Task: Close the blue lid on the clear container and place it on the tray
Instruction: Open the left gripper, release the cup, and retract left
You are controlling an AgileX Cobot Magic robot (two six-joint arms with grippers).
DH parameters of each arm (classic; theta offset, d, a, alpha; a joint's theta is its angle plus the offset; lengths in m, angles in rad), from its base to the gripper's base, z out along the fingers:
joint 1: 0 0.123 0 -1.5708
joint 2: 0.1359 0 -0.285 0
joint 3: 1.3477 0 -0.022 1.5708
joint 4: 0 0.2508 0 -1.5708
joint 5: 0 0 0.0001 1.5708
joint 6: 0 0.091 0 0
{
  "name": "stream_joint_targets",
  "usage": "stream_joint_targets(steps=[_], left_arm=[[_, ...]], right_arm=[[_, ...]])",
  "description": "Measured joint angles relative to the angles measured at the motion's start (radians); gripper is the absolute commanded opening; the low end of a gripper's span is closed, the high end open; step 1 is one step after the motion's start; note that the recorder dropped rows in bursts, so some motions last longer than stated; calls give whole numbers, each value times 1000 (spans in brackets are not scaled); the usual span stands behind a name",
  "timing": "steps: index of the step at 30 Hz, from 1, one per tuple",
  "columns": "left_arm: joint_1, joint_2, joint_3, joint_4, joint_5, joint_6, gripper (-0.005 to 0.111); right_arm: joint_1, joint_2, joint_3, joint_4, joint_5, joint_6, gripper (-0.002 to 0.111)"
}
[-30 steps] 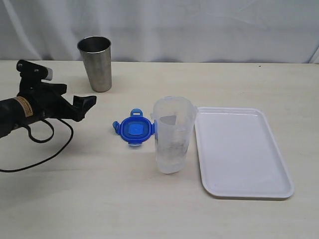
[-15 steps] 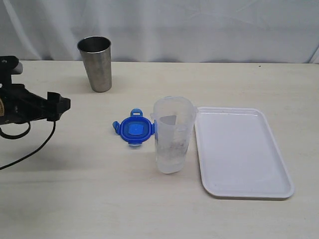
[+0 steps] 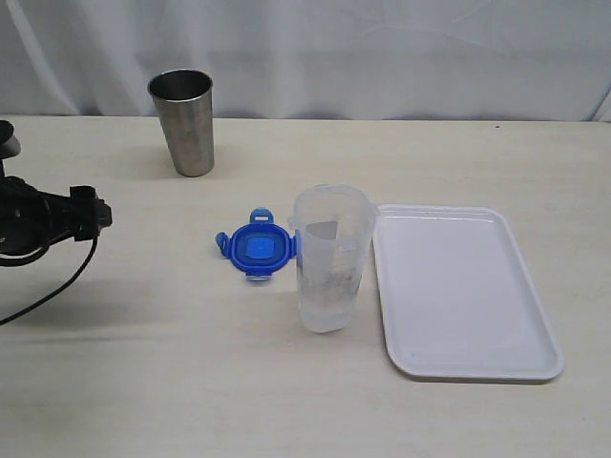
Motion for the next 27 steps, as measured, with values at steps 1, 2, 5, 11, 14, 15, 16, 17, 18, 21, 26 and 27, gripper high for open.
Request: stream_joint_targets(steps=[1,2,5,11,14,15,16,17,18,21,26,27], left_arm=[[-2,0,0,0,4,-12,86],[-4,0,0,0,7,-27,86],[-32,0,0,0,5,-48,86],[-85,0,-49,2,67,-57,86],[-87,0,-90,2,144,-14,86],[-87,0,-100,4,173,22,86],[-87,0,-109,16,196,59,86],[-80,0,-120,25,203,80,86],[-70,0,-132,30,190,93,86],[-44,0,-154,37,85,110,86],[-35,7,-237,42,90,149,86],[-35,11,-270,48,143,164,86]], right_arm=[[0,0,0,0,0,0,5],[0,0,0,0,0,0,5],[0,0,0,0,0,0,5],[0,0,0,0,0,0,5],[0,0,0,0,0,0,5],[0,0,0,0,0,0,5],[0,0,0,0,0,0,5],[0,0,0,0,0,0,5],[0,0,0,0,0,0,5],[0,0,0,0,0,0,5],[0,0,0,0,0,0,5],[0,0,0,0,0,0,5]])
